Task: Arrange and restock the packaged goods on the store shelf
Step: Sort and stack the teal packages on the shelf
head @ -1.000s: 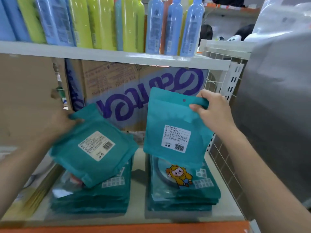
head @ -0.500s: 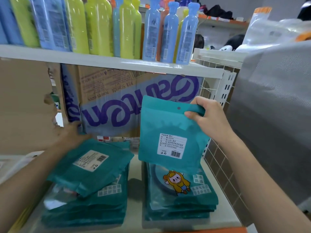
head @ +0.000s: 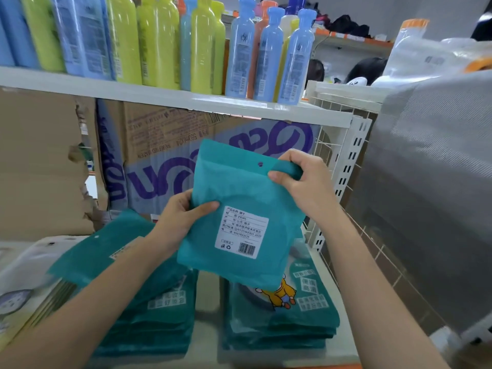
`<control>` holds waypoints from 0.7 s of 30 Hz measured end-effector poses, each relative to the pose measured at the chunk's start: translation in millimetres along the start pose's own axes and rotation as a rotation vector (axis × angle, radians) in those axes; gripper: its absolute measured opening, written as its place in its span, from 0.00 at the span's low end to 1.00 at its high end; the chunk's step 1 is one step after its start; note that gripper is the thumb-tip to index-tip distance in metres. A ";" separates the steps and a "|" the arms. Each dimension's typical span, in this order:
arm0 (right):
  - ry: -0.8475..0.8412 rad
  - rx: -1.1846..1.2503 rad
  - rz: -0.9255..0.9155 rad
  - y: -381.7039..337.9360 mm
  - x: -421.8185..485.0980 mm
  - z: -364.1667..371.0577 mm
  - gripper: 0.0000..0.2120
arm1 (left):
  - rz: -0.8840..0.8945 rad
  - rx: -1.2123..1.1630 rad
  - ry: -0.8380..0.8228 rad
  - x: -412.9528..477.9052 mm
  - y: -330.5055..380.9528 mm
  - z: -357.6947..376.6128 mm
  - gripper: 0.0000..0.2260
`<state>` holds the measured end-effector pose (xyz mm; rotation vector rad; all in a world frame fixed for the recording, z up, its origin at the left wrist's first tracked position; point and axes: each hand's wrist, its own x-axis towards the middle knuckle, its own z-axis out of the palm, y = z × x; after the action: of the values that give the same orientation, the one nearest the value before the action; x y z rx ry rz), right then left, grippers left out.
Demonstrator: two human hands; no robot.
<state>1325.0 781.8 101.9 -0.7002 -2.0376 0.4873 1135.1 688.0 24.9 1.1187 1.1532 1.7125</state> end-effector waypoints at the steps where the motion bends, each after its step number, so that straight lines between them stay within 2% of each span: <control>1: 0.028 -0.006 0.007 4.0 -1.7 2.3 0.06 | -0.010 -0.028 0.016 -0.5 -1.6 0.3 0.33; 3: 0.082 0.044 0.054 12.4 -6.7 6.1 0.17 | -0.022 -0.087 0.029 -0.5 -2.5 -0.8 0.32; 5: 0.094 0.193 0.143 19.7 -15.9 10.2 0.30 | -0.016 -0.139 0.045 -1.0 -1.1 -1.8 0.30; 8: 0.020 0.373 0.274 29.6 -38.8 18.3 0.43 | -0.017 -0.197 0.117 -1.4 -0.8 -2.0 0.21; 10: -0.086 0.493 0.321 37.1 -54.7 25.2 0.39 | -0.023 -0.213 0.162 -1.5 -3.4 -1.5 0.14; 12: -0.143 0.601 0.362 44.3 -67.7 33.7 0.28 | -0.036 -0.214 0.193 -1.2 -8.4 -1.9 0.11; 16: -0.110 0.803 0.495 56.8 -80.6 52.1 0.17 | -0.091 -0.228 0.234 3.3 -22.0 -6.1 0.08; 21: -0.057 0.762 0.571 70.1 -85.0 74.2 0.10 | -0.143 -0.253 0.208 12.1 -31.0 -12.2 0.08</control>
<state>1319.0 775.4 -30.7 -0.7684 -1.4851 1.5208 1123.6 704.9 -4.1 0.7016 1.0755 1.8329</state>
